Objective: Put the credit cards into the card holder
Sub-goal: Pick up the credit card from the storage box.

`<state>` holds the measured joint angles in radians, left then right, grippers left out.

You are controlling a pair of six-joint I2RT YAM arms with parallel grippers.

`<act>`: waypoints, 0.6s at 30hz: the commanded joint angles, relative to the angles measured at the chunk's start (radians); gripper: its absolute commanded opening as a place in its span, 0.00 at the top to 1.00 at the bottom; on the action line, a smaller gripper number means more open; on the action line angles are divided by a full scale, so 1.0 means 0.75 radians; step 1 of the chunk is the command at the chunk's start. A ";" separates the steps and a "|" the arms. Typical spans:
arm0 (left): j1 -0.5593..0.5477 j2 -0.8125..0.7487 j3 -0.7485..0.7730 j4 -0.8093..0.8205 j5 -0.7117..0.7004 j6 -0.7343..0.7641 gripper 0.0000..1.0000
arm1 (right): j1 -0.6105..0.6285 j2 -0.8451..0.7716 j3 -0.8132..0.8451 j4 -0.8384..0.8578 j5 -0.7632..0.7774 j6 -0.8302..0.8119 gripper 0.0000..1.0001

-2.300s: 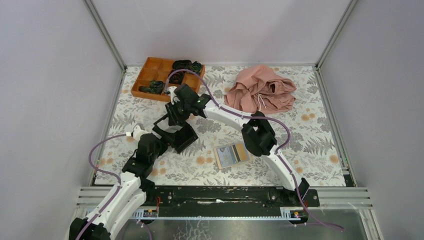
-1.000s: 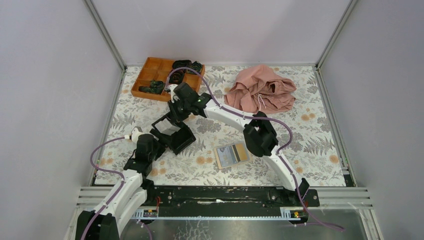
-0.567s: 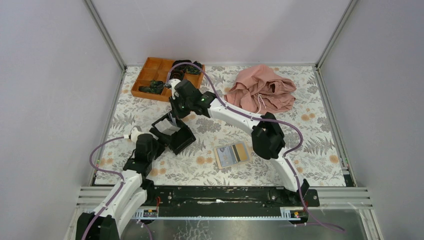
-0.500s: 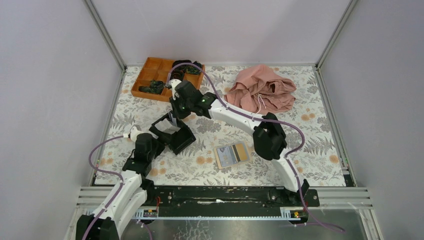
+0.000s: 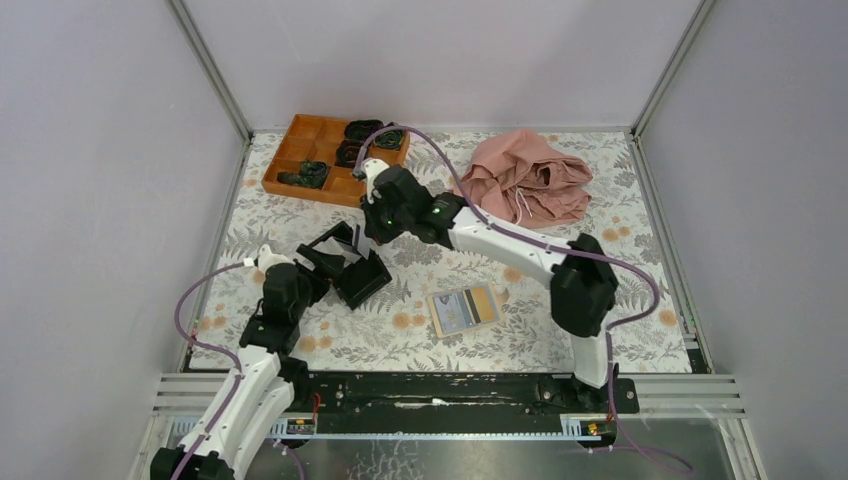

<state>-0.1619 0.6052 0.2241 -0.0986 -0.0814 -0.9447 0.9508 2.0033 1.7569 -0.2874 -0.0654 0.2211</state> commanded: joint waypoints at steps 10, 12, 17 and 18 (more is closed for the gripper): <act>0.006 -0.070 -0.028 0.456 0.518 0.072 0.12 | 0.010 -0.686 -0.637 0.139 -0.021 0.148 1.00; 0.000 -0.076 -0.069 0.589 0.611 0.027 0.14 | 0.007 -0.769 -0.717 0.137 -0.042 0.179 1.00; -0.053 -0.066 -0.095 0.749 0.724 0.007 0.17 | -0.001 -0.948 -0.886 0.126 -0.086 0.240 1.00; -0.073 -0.070 -0.087 0.720 0.706 0.018 0.17 | 0.000 -0.979 -0.913 0.127 -0.087 0.250 1.00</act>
<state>-0.1791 0.5617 0.1612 0.2768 0.3546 -0.9298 0.9508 1.3605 1.1294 -0.2260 -0.0971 0.3527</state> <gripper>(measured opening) 0.834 0.011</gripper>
